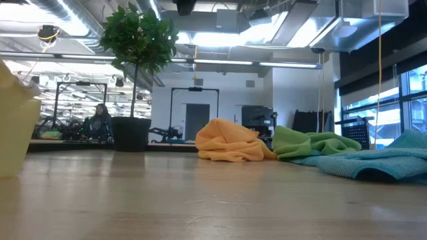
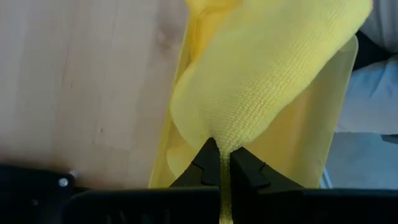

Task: Fold microfiber towels
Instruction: Put the folded yellow microfiber cloth into the yellow bin

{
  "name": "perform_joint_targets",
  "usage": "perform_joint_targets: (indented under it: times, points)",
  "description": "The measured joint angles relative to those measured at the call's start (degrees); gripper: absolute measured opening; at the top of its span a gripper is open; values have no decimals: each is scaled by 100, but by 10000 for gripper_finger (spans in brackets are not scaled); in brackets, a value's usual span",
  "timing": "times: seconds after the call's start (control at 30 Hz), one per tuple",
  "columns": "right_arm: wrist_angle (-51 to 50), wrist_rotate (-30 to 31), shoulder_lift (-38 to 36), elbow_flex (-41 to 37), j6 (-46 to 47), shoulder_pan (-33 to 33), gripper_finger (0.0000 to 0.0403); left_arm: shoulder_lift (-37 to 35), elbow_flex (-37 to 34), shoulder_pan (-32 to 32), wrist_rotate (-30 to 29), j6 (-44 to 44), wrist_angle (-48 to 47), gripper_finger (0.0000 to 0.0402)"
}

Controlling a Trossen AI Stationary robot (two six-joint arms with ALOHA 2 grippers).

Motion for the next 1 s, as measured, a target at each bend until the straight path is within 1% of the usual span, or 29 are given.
perform_joint_targets:
  times: [0.2,0.4,0.53,0.7,0.8,0.9,1.0]
  points:
    - [-21,2,0,0,0,0,204,1,0,0,183,-149,-8,0]
    - [-22,4,0,5,-7,0,204,1,4,2,194,-132,31,0]
    - [-20,4,0,7,-11,0,204,1,4,3,-43,-85,27,0]
    - [177,-29,30,9,-58,48,204,1,4,4,-81,-47,29,0]
    - [278,-54,63,11,-330,180,208,1,4,4,-84,-47,31,0]
    - [309,135,63,11,-574,291,218,1,4,4,-105,-44,29,0]
    - [270,288,63,11,-618,333,227,1,5,4,-205,-8,15,0]
